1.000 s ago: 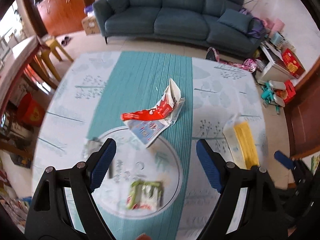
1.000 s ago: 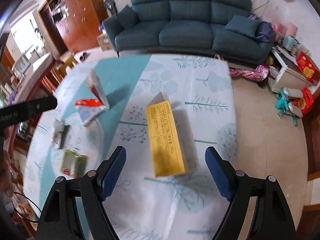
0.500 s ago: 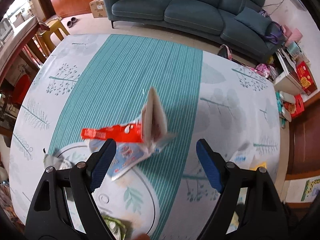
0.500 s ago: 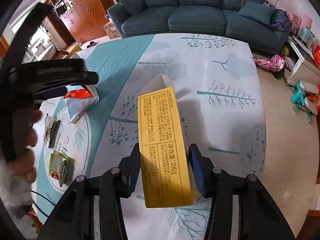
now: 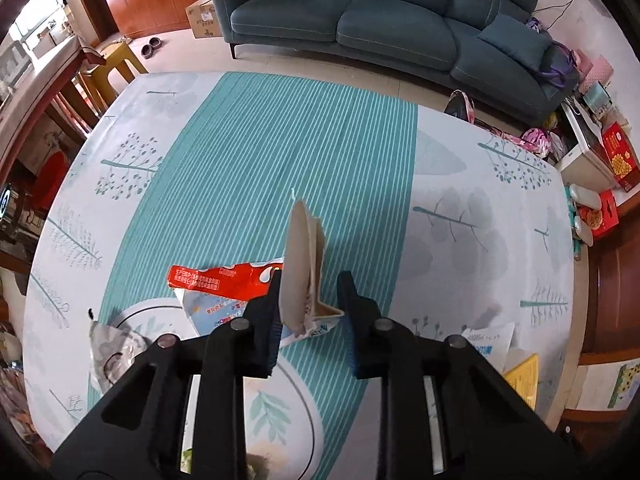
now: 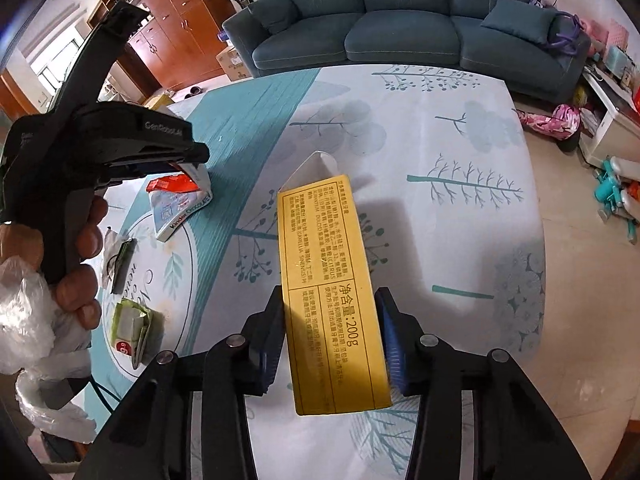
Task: Collect trash
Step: 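Grasp the white folded packet with the left gripper while the right gripper grasps the yellow box, then carry the white packet and yellow box from the table over the trash bin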
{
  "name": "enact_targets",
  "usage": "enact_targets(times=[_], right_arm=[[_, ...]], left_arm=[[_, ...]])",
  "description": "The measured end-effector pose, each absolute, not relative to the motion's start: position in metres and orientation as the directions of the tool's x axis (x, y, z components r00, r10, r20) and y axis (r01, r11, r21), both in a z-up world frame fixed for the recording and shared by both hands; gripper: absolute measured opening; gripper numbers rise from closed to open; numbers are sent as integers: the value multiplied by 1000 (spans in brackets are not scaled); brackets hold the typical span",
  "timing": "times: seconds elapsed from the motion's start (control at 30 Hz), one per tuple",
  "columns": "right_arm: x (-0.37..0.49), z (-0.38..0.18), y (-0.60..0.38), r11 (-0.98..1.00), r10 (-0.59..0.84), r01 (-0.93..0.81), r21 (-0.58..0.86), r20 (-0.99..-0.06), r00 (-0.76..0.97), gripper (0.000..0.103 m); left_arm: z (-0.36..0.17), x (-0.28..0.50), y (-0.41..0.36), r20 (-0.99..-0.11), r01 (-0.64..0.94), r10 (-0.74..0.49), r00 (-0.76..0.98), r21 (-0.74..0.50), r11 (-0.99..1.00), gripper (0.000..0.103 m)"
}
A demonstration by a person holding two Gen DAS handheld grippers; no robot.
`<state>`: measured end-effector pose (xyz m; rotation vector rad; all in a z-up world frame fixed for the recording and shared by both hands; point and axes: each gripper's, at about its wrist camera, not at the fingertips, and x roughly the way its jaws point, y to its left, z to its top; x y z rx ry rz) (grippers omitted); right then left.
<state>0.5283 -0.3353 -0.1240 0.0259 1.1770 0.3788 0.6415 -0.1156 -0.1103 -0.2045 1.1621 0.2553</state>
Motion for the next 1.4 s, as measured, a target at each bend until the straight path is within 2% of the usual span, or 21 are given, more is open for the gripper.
enact_targets(times=[0.17,0.5,0.77,1.13,1.4], right_arm=[[518,-113,-333,935,319,-270,232,-882,348,43],[481,-75,-321,928,355,-253,272,-849,392,43],[425,-39,-298,919,388,-247,308,-822,417,43],[268,17,-228,922,379,-142,361,-765,520,43],[132,33,-165,929,331,-63,364,-745,579,43]], left_arm=[[-93,621,-116,-911,-260,107,399,0,966,14],[-44,560,-114,-889,-169,85,450,9,986,14],[-3,483,-96,-870,-96,49,491,2,995,14],[62,320,-24,-800,82,-101,591,-65,995,14],[81,185,33,-770,225,-201,605,-77,971,14]])
